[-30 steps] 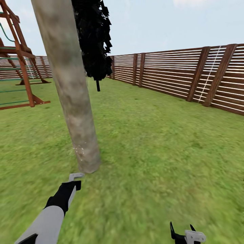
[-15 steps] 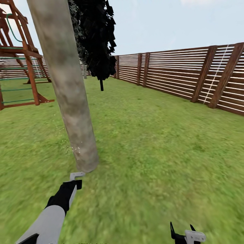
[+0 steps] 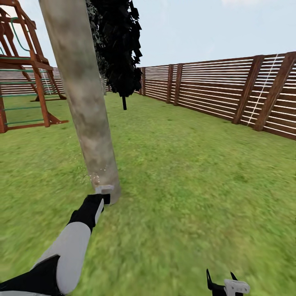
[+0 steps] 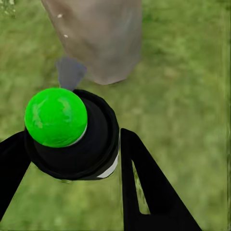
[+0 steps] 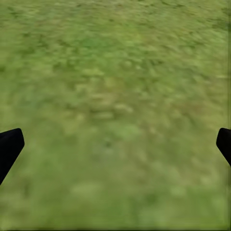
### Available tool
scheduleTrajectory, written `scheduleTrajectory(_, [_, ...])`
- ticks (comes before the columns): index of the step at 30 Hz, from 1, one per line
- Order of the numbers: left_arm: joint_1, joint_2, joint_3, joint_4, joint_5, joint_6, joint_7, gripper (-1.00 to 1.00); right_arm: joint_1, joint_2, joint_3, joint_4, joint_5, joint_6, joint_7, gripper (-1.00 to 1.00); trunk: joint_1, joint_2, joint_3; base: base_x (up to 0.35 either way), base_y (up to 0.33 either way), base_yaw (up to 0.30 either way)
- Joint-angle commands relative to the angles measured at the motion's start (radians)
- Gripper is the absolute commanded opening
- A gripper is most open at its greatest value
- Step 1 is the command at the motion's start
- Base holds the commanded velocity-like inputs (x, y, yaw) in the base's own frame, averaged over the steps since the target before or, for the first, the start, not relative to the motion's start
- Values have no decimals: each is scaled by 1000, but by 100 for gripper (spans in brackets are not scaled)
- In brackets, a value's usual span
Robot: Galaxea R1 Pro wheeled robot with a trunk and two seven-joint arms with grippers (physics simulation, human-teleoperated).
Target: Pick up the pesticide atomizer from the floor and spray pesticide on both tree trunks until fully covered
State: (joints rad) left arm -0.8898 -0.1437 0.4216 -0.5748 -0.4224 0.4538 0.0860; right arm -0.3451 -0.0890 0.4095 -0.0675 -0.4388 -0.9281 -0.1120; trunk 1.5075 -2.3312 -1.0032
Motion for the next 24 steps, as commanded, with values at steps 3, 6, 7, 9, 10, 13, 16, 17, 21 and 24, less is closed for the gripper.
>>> scheduleTrajectory(3, [-38,-6,-4,0,-2,1,1,-100,0,0,0,0,0,0,0,100,0,0,0,-10,0,0])
scheduleTrajectory(6, [-78,4,-2,0,-1,14,1,-100,0,0,0,0,0,0,0,100,0,0,0,-1,0,0])
scheduleTrajectory(7, [-82,9,0,-5,-2,31,1,-100,0,0,0,0,0,0,0,100,0,0,0,0,0,0])
scheduleTrajectory(9, [-76,33,3,-45,-1,52,0,-100,0,0,0,0,0,0,0,100,0,0,0,0,0,0])
scheduleTrajectory(10, [-74,49,3,-67,-1,60,-1,-100,0,0,0,0,0,0,0,100,0,0,0,0,0,0])
scheduleTrajectory(13, [-70,59,-3,-82,-2,67,-3,-100,1,0,0,0,0,0,0,100,0,0,0,0,0,0])
scheduleTrajectory(16, [-75,44,-5,-83,-2,68,-3,-100,1,0,0,0,0,0,0,100,0,0,0,0,0,0])
scheduleTrajectory(17, [-77,37,-5,-83,-1,68,-3,-100,0,0,0,0,0,0,0,100,0,0,0,0,0,0])
scheduleTrajectory(21, [-83,34,-7,-84,-3,69,-3,-100,1,0,0,0,0,0,0,100,0,0,0,-87,36,0])
scheduleTrajectory(24, [-83,47,-7,-86,-6,102,-3,-100,0,0,0,0,0,0,0,100,0,0,0,-147,65,0])
